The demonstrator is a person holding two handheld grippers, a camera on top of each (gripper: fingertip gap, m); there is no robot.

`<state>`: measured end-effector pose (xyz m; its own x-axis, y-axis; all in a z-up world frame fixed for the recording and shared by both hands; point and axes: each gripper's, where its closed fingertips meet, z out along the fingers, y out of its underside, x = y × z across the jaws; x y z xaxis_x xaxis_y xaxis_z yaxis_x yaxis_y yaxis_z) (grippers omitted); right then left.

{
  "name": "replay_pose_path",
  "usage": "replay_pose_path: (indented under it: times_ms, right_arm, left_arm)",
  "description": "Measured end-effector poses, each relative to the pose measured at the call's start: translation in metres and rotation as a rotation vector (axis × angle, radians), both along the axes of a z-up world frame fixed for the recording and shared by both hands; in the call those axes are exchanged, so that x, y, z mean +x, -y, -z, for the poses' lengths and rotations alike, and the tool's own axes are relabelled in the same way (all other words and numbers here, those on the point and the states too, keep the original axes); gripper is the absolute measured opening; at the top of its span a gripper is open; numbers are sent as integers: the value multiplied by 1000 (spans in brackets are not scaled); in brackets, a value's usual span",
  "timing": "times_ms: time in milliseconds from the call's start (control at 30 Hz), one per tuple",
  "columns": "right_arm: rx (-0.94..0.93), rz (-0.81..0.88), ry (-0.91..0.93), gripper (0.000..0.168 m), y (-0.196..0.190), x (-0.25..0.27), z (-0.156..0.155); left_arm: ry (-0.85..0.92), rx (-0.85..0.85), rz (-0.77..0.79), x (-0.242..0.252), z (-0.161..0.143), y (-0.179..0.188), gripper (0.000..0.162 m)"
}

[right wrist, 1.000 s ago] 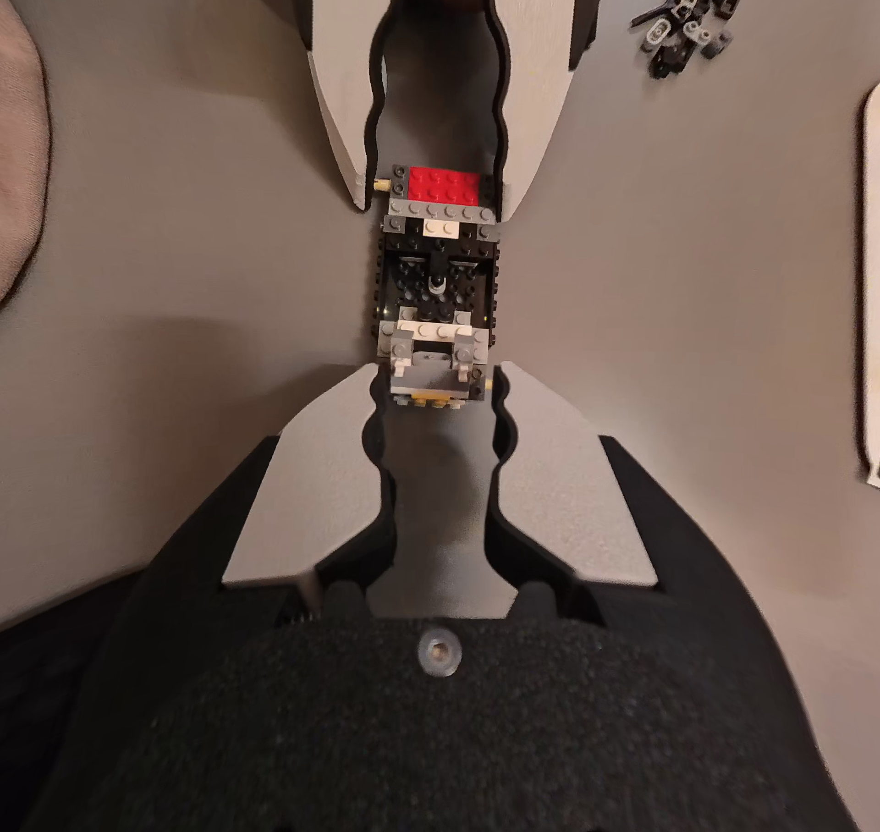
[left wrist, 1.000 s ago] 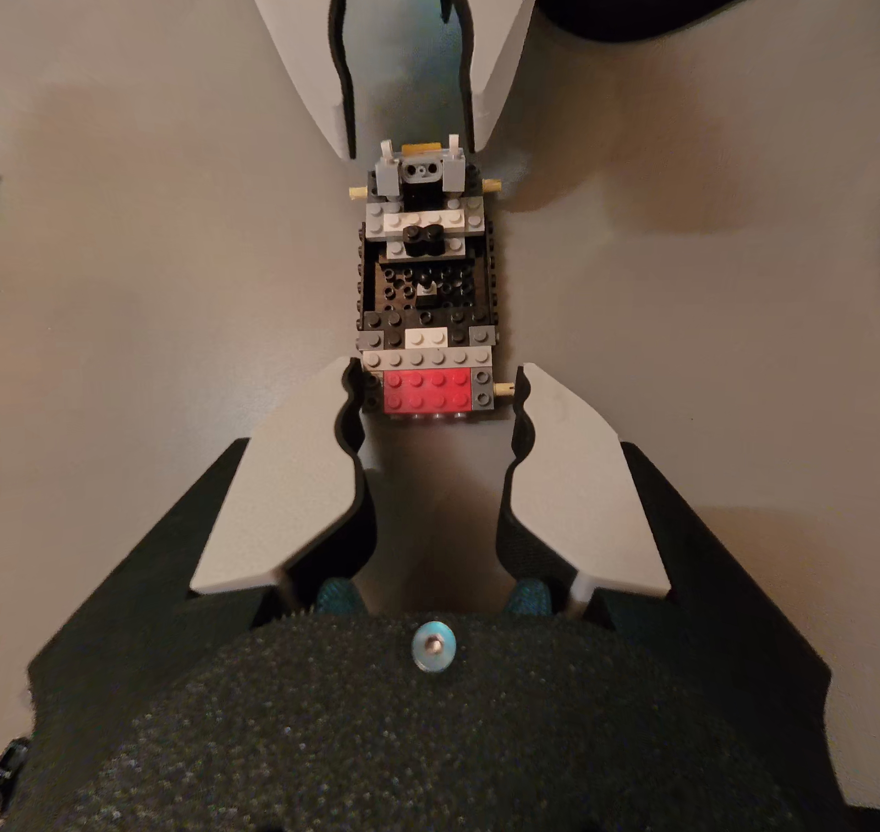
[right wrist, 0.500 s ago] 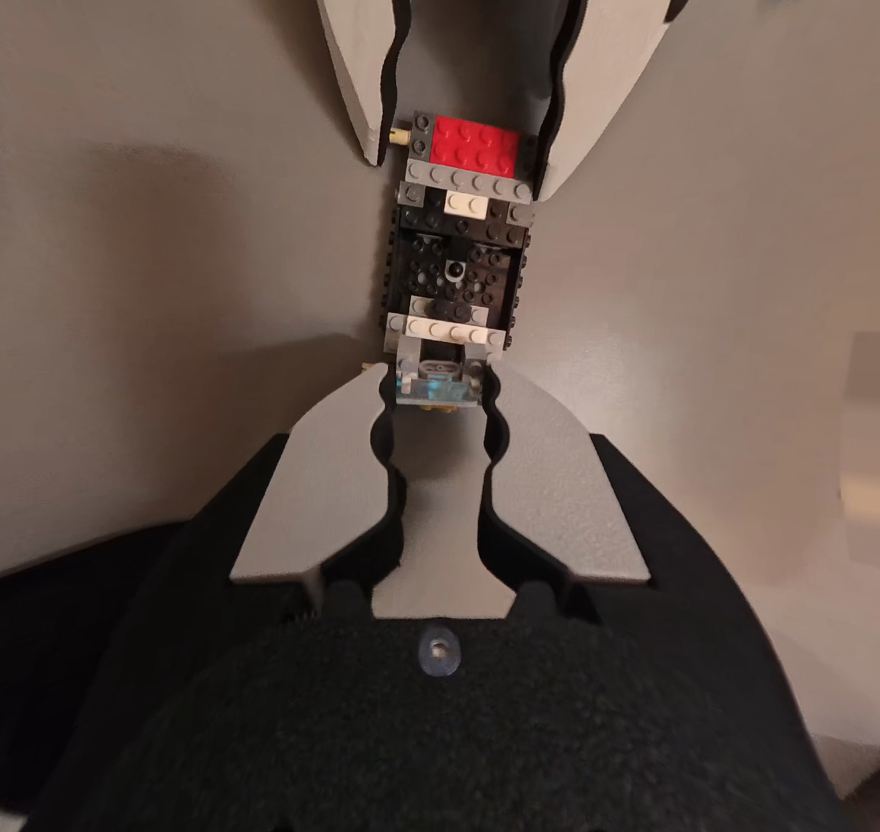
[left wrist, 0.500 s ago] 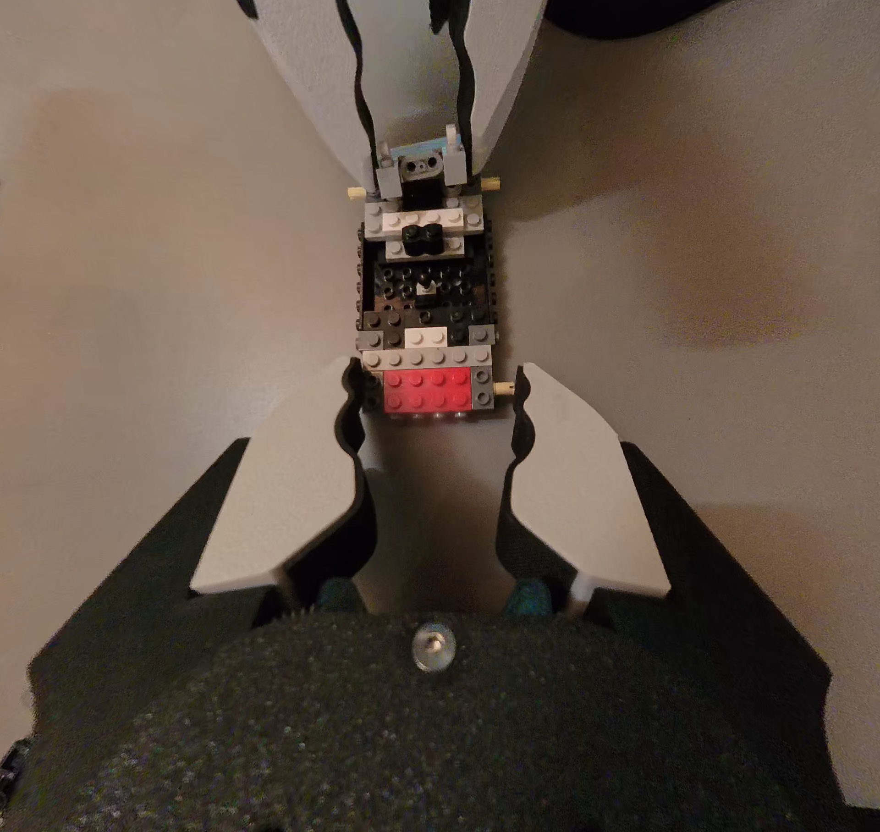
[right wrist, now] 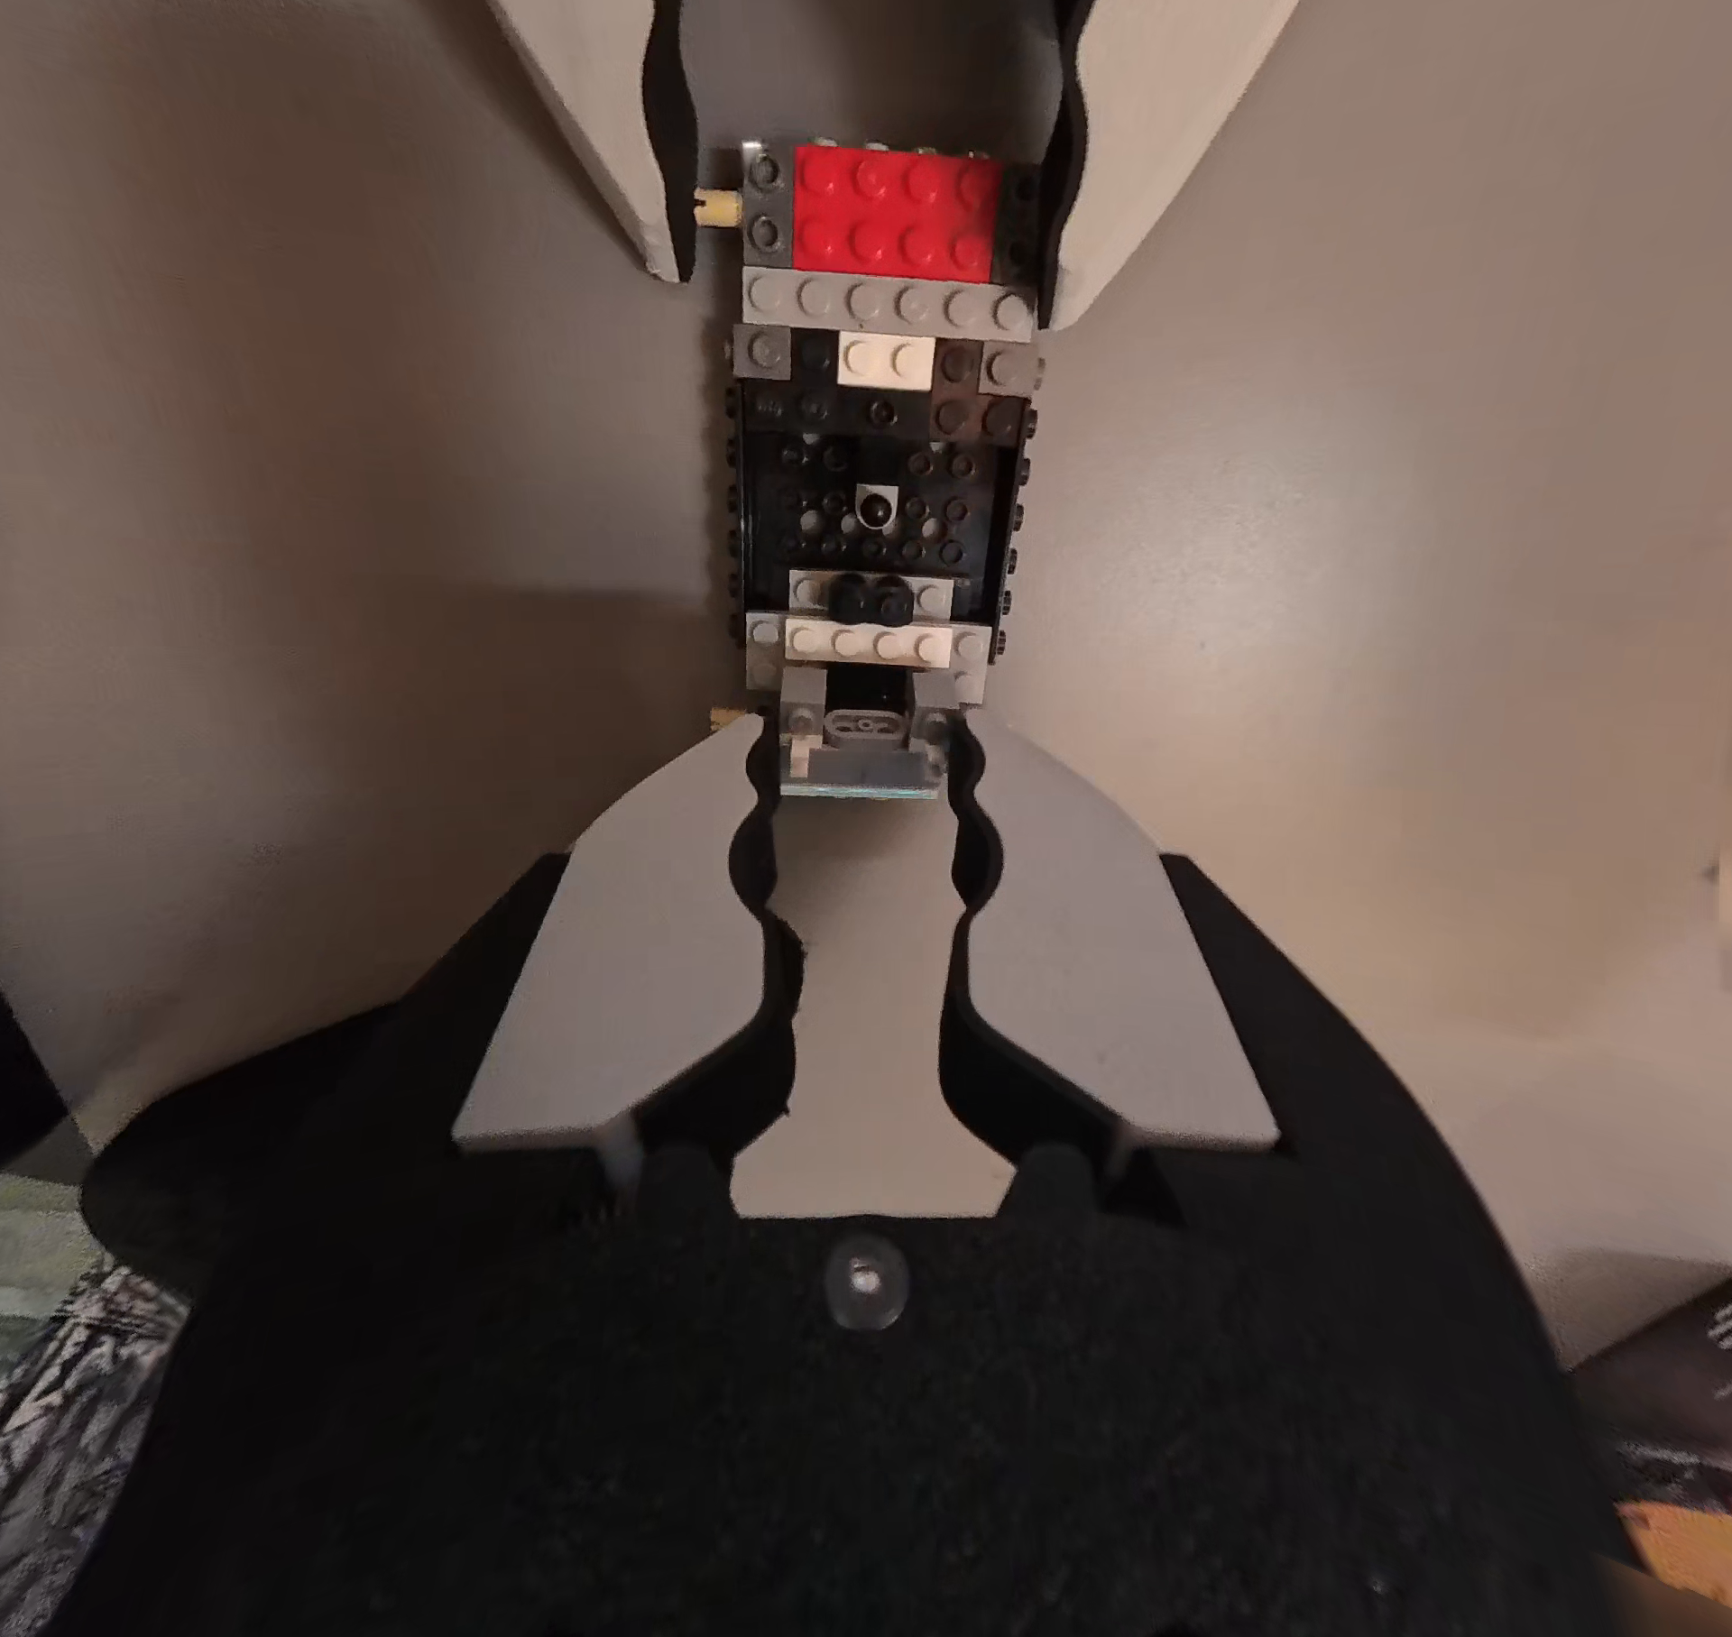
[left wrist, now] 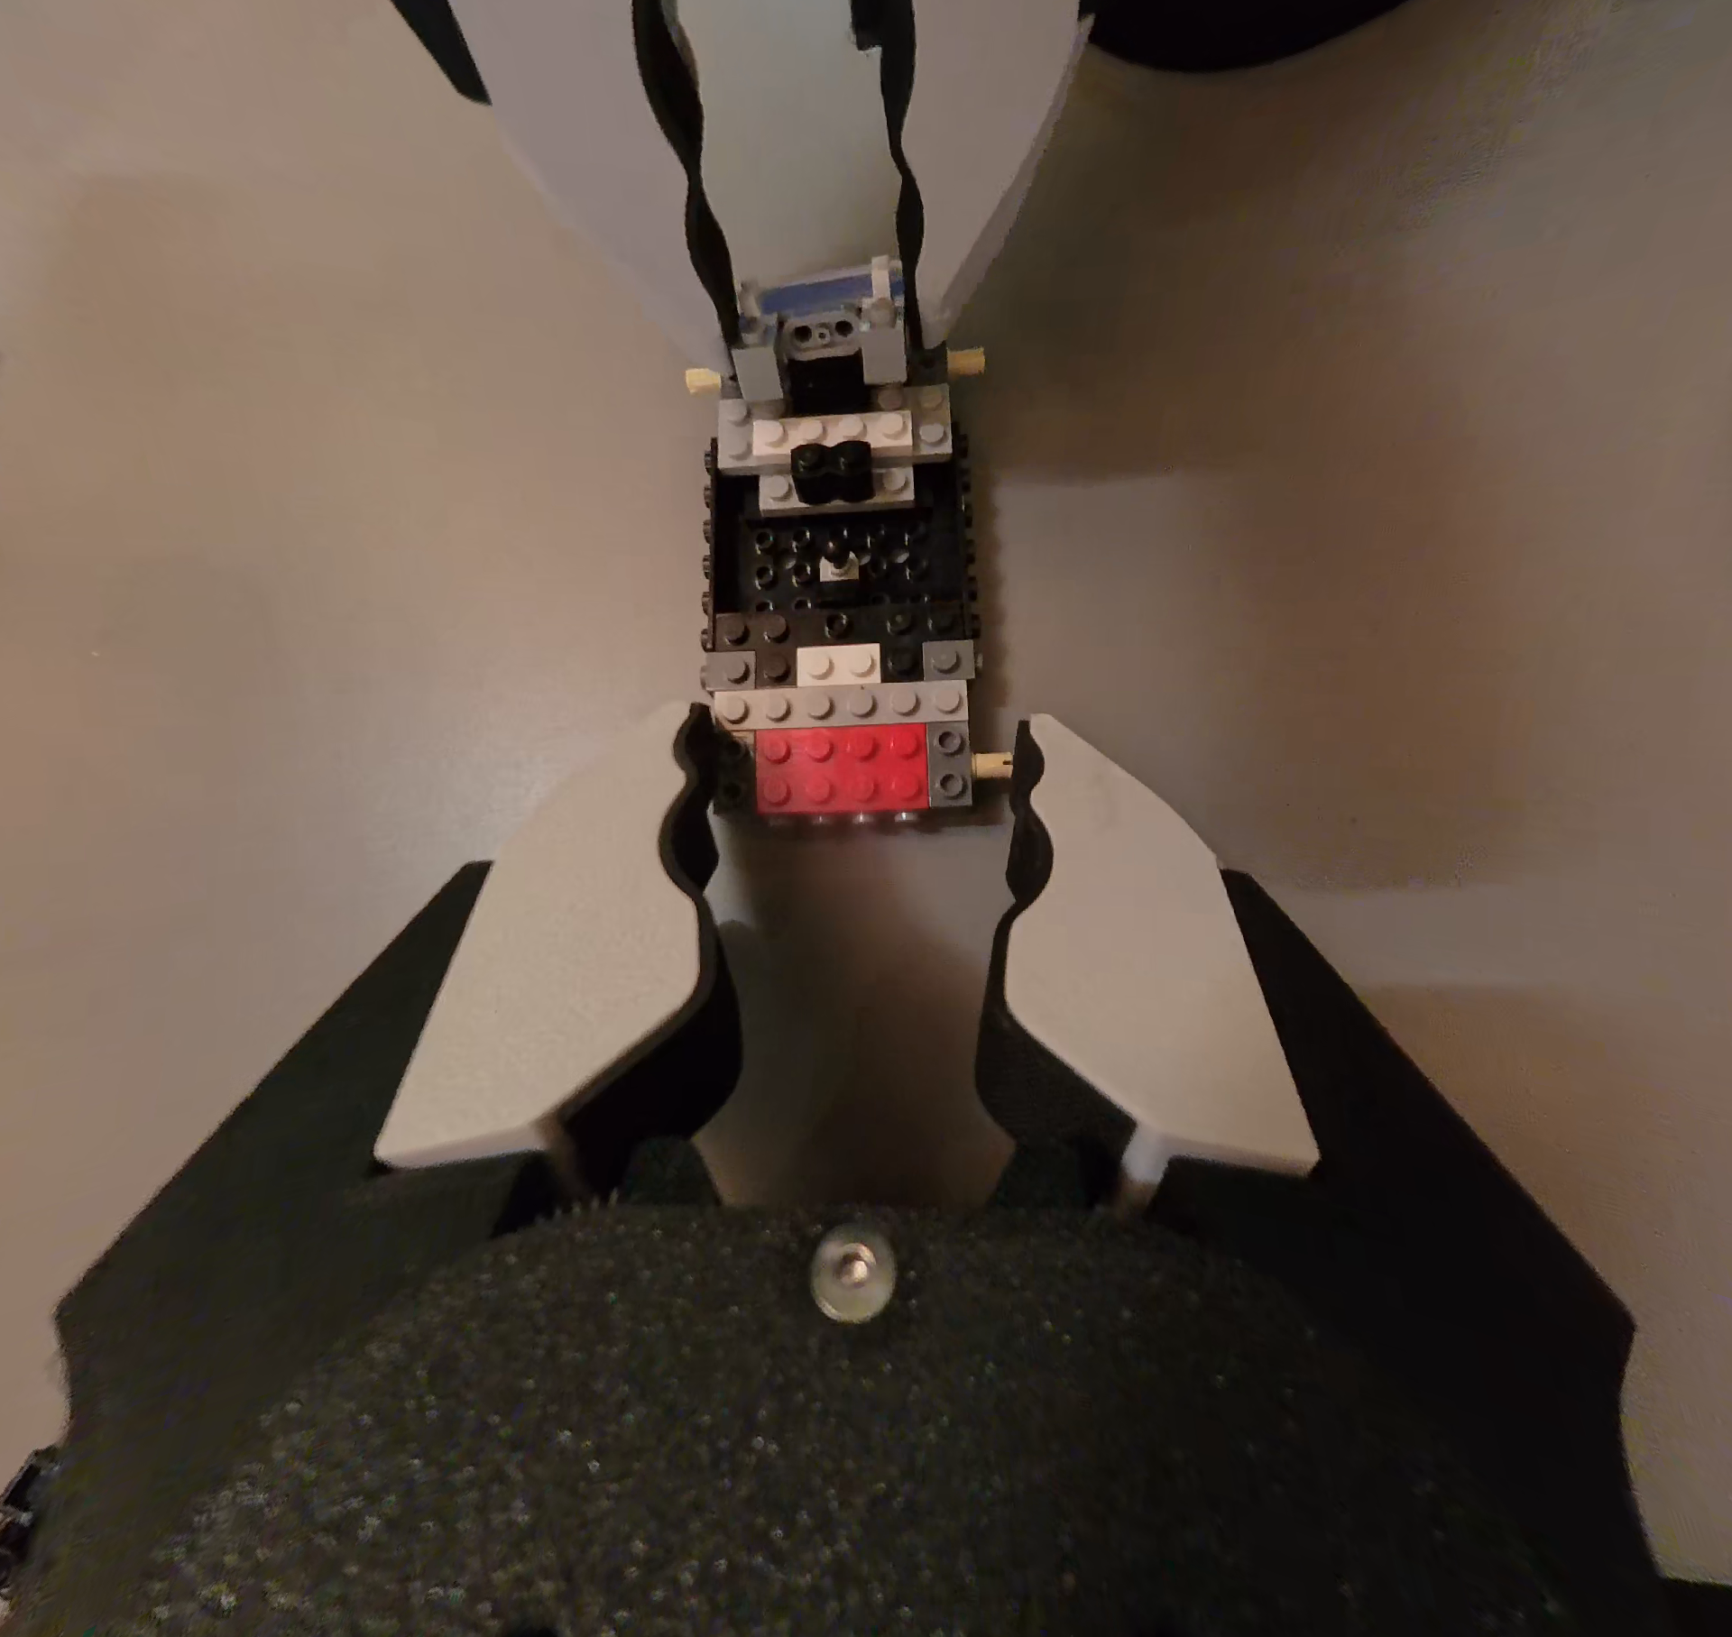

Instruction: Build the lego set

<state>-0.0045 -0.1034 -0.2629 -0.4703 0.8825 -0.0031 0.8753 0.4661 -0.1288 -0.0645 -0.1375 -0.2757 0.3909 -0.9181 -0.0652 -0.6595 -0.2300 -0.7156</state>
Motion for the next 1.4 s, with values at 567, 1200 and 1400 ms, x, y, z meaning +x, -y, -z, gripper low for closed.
replay_pose_path:
  times_ms: [567, 1200, 1400]
  right_arm:
    - [75, -47, 114, 34, -1, 3, 0]
    - [82, -48, 107, 34, -1, 2, 1]
    - [63, -46, 92, 34, 0, 1, 1]
  left_arm:
    - [14, 0, -6, 0, 0, 1, 60]
    - [38, -7, 4, 0, 0, 1, 60]
    - [50, -14, 9, -1, 0, 1, 60]
